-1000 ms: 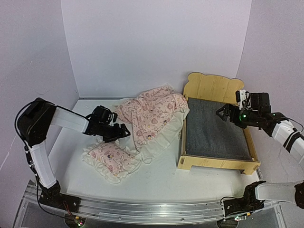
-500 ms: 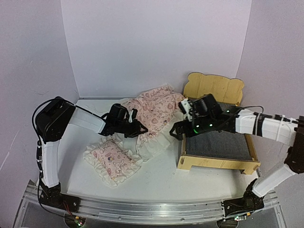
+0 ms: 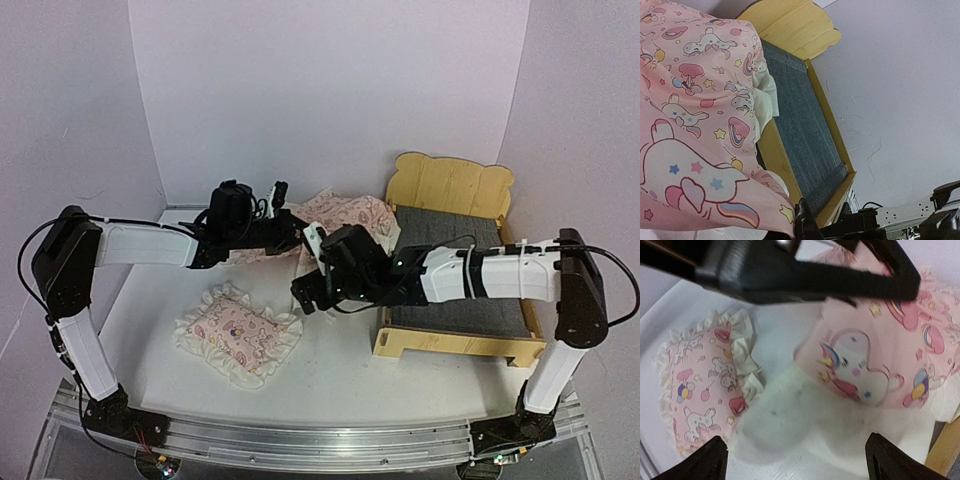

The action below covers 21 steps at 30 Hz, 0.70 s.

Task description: Set up the pet bed

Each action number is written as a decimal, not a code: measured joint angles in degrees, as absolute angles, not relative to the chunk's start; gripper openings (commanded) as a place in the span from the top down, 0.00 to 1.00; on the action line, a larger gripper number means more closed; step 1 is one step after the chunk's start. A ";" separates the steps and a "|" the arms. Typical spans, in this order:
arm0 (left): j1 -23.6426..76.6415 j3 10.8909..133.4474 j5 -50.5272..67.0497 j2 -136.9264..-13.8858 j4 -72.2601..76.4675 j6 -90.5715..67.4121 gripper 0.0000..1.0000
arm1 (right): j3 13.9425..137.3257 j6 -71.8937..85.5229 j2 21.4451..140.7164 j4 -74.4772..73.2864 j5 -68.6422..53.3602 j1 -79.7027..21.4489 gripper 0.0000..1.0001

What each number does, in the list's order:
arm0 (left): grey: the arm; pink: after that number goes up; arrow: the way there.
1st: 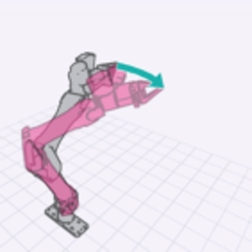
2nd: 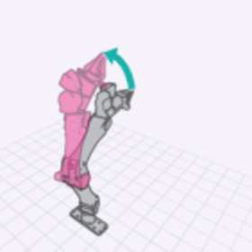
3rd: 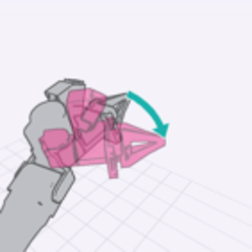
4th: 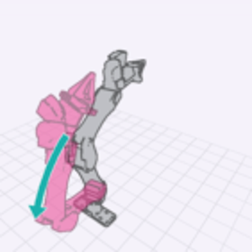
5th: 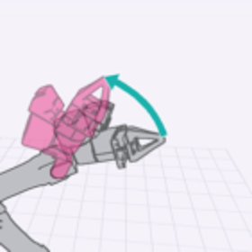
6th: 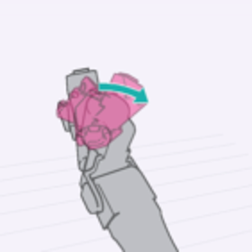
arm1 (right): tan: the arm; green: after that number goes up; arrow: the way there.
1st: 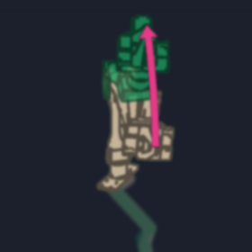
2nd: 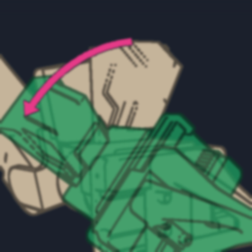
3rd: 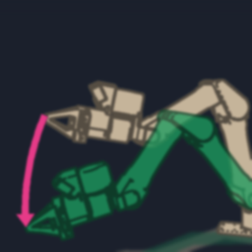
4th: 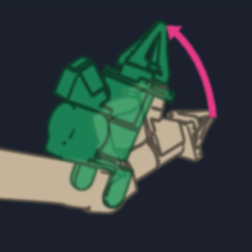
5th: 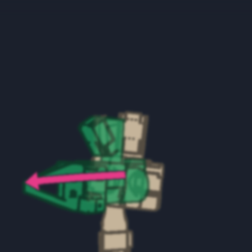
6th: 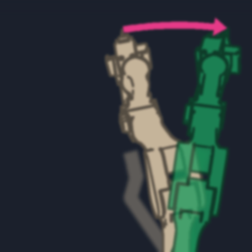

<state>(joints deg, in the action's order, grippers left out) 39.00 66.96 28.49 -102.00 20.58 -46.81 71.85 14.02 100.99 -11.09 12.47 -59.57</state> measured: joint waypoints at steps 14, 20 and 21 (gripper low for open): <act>40.18 65.25 28.56 -100.68 20.43 -48.29 0.84 | 75.79 16.10 110.93 4.69 49.17 -65.06 0.76; 38.85 56.34 25.30 -89.82 17.52 -43.48 0.18 | 77.32 9.23 110.41 4.75 41.91 -60.53 1.00; 38.06 54.61 23.51 -87.02 15.94 -41.82 0.15 | 77.17 8.75 109.49 2.74 39.22 -59.48 1.00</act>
<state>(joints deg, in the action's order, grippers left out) 38.06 54.61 23.51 -87.02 15.94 -41.82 77.17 8.75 109.49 2.74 39.22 -59.48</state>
